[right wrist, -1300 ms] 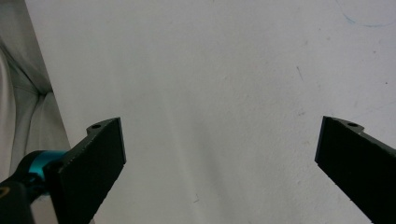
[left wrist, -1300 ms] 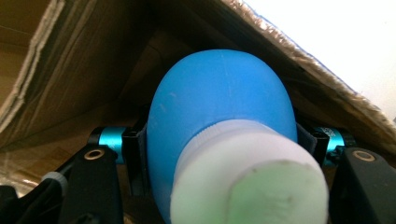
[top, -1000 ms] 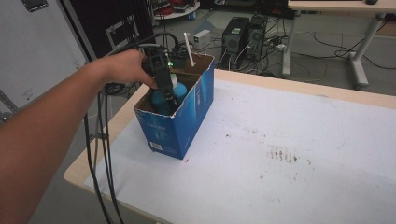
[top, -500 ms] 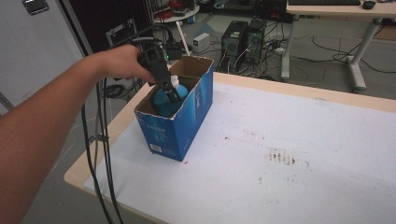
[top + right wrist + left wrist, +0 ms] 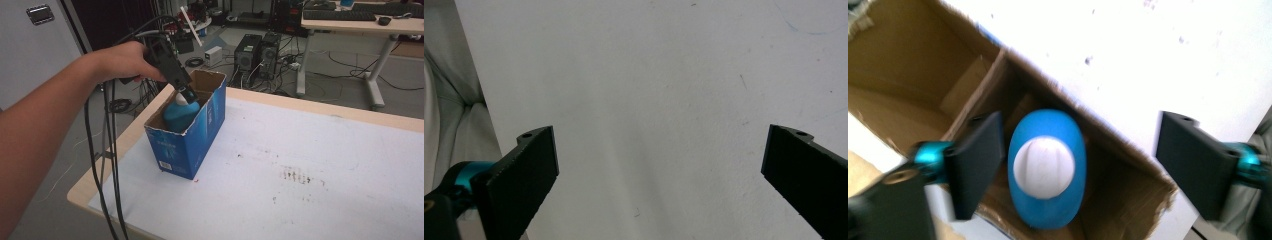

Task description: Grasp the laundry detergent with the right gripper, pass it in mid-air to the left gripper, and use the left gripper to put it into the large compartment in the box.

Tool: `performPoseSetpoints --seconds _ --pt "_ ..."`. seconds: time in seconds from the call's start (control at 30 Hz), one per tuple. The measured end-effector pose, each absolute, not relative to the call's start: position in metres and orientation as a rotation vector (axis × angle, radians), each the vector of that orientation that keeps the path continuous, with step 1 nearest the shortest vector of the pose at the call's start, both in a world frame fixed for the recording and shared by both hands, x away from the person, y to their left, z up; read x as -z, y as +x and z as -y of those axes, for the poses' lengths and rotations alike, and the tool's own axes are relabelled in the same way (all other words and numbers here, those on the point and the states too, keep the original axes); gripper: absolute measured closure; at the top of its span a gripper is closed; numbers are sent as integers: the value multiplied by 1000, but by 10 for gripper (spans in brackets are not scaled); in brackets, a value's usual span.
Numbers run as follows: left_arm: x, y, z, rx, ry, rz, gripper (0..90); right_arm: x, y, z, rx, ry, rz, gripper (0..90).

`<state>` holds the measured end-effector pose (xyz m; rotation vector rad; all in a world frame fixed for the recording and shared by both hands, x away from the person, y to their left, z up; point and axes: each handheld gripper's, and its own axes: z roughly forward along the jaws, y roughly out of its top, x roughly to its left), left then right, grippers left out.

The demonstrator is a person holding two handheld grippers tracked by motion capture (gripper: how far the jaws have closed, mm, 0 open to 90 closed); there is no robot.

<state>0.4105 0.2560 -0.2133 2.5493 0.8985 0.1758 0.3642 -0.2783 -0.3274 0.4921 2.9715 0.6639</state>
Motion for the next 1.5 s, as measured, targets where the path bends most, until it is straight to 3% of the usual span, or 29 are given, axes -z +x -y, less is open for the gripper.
performPoseSetpoints --seconds 0.37,0.57,0.67,0.87,0.97,1.0,1.07,1.5 --pt "183 404 -222 -210 2536 -740 175 325 361 278 -665 484 -2965 11" --pt "180 408 -204 -243 2521 -797 176 325 361 277 -665 486 -2962 11" --pt "182 408 -195 -172 2537 -698 175 325 361 277 -660 490 -2960 10" --pt "187 408 -173 -156 2565 -643 175 324 360 277 -671 488 -2955 11" --pt "190 409 -161 -133 2566 -616 129 324 360 277 -672 491 -2953 11" --pt "190 409 -157 -137 2572 -610 58 323 360 277 -678 492 -2949 11" --pt "193 411 -150 -132 2585 -607 15 323 360 277 -683 491 -2945 10" --pt "206 411 -106 -162 2631 -503 16 321 357 273 -695 481 -2940 11"
